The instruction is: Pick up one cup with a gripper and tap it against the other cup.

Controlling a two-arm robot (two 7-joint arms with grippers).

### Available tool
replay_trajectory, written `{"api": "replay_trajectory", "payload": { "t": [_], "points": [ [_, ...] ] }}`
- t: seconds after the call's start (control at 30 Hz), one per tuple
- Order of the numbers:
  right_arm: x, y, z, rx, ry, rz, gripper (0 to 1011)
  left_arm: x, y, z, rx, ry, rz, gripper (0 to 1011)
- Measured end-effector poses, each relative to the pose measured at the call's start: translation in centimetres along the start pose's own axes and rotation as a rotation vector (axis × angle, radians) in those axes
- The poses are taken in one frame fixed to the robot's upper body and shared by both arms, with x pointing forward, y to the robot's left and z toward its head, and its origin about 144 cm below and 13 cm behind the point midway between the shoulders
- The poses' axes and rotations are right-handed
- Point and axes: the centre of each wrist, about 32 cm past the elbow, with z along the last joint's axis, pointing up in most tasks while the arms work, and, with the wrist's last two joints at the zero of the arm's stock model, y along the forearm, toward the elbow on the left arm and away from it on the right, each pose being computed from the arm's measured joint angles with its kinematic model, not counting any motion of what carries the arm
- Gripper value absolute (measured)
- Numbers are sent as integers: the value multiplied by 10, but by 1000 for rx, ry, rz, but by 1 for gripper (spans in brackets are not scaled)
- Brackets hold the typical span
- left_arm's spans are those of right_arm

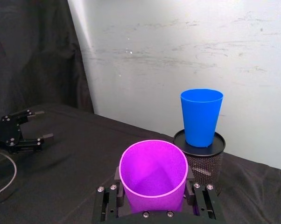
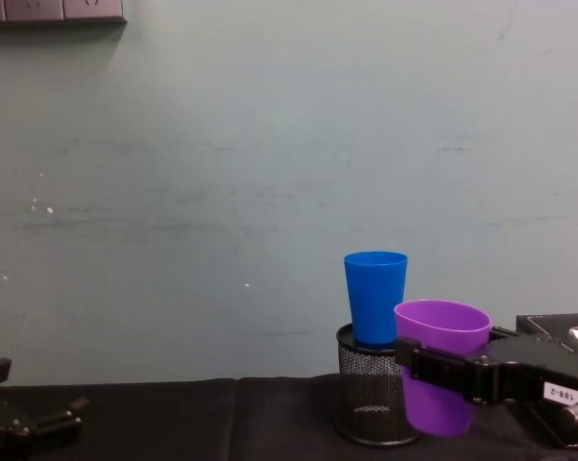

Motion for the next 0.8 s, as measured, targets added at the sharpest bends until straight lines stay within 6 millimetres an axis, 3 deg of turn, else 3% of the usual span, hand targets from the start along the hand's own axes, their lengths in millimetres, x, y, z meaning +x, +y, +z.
{"api": "replay_trajectory", "payload": {
  "t": [0.8],
  "points": [
    [0, 0, 0, 0, 0, 0, 726, 0, 0, 0, 0, 0, 0, 1000]
  ]
}}
